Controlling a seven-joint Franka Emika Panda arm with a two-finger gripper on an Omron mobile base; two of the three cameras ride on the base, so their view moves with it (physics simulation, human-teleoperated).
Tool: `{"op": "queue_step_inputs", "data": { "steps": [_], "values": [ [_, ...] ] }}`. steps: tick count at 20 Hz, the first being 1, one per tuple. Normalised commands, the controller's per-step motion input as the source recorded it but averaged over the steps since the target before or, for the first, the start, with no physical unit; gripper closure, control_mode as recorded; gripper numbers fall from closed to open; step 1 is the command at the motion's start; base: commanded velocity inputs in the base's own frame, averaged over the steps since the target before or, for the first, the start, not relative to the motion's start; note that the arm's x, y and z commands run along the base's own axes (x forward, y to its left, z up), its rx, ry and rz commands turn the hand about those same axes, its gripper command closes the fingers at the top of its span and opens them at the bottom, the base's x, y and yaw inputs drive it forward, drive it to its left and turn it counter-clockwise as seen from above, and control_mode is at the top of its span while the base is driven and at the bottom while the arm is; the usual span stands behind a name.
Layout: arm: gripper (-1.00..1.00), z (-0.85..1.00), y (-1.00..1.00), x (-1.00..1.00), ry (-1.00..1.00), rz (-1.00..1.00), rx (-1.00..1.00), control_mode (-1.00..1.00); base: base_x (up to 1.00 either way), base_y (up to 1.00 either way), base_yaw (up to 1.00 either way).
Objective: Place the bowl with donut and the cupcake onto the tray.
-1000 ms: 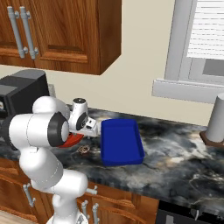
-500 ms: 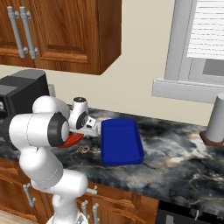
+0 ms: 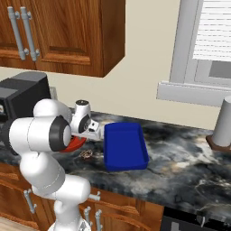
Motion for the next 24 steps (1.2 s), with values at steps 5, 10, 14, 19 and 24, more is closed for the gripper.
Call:
{"op": "queue_step_inputs", "data": {
  "steps": [5,10,14,19,24],
  "values": [
    [1.00,0.24,-0.05,-0.01,-0.04,0.00,0.01,-1.00,0.00,0.00,0.00],
    [1.00,0.06,-0.16,0.05,-0.05,0.00,0.03,-1.00,0.00,0.00,0.00],
    [1.00,0.00,-0.11,0.24,-0.03,-0.01,0.05,-1.00,0.00,0.00,0.00],
    [1.00,0.15,-0.01,0.28,0.00,-0.02,0.13,-1.00,0.00,0.00,0.00],
    [1.00,0.37,-0.04,0.06,0.00,-0.01,0.11,-1.00,0.00,0.00,0.00]
  ]
}}
